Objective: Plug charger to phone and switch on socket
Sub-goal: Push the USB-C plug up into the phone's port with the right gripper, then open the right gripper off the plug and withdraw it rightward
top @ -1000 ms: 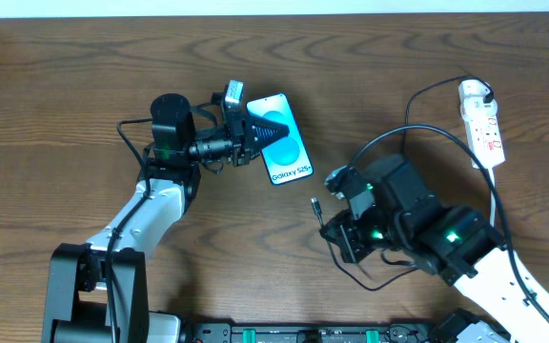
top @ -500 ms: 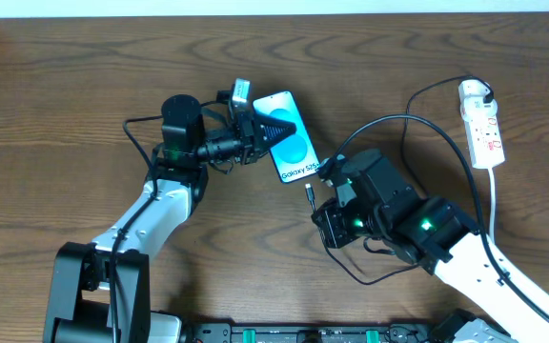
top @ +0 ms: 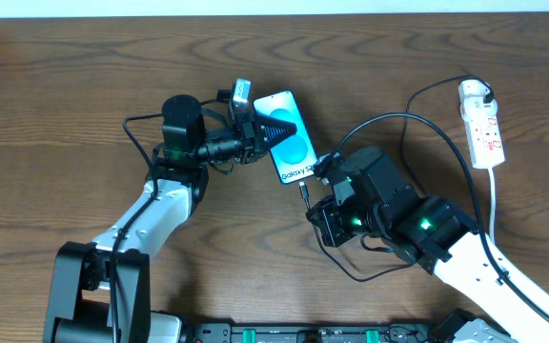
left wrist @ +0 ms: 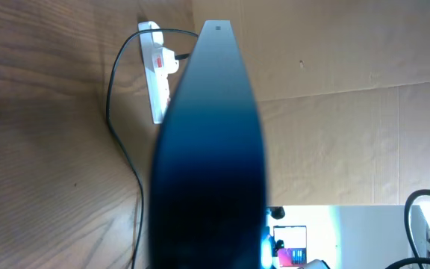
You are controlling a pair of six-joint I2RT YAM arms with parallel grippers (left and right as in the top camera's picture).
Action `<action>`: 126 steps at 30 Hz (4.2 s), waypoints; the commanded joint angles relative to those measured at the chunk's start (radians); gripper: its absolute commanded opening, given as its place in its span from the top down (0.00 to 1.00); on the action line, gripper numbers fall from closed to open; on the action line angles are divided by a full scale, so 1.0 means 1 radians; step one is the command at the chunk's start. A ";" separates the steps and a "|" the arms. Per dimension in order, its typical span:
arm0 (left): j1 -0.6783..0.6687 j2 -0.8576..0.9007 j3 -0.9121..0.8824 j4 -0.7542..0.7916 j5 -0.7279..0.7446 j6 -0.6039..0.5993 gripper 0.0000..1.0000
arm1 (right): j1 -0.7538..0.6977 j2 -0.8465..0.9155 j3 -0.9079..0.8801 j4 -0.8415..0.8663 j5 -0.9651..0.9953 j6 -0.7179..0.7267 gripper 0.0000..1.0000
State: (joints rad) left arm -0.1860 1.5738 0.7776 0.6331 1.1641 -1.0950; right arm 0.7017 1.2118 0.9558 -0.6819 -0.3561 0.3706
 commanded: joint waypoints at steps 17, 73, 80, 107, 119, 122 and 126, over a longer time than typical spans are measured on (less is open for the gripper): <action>-0.001 0.002 0.027 0.012 0.033 0.022 0.93 | 0.004 0.002 -0.003 0.005 -0.016 0.034 0.99; -0.001 0.002 0.027 0.012 0.180 0.109 0.92 | -0.004 0.005 -0.003 0.168 0.102 0.032 0.99; -0.001 0.002 0.027 0.011 0.201 0.095 0.93 | 0.000 0.022 -0.003 0.190 0.171 0.032 0.99; -0.029 0.002 0.025 0.011 0.212 0.115 0.93 | -0.003 -0.048 -0.002 0.237 0.193 0.017 0.77; -0.029 0.002 0.025 0.004 0.212 0.115 0.93 | -0.003 -0.247 -0.002 0.138 0.198 -0.026 0.39; -0.029 0.002 0.025 0.003 0.217 0.114 0.93 | -0.003 -0.303 -0.002 0.139 0.234 -0.027 0.31; -0.029 0.002 0.025 0.003 0.221 0.114 0.93 | -0.003 -0.360 -0.002 0.133 0.293 -0.027 0.25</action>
State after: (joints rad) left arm -0.2134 1.5757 0.7982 0.6292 1.3460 -0.9901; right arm 0.7017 0.8860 0.9333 -0.5434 -0.1284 0.3588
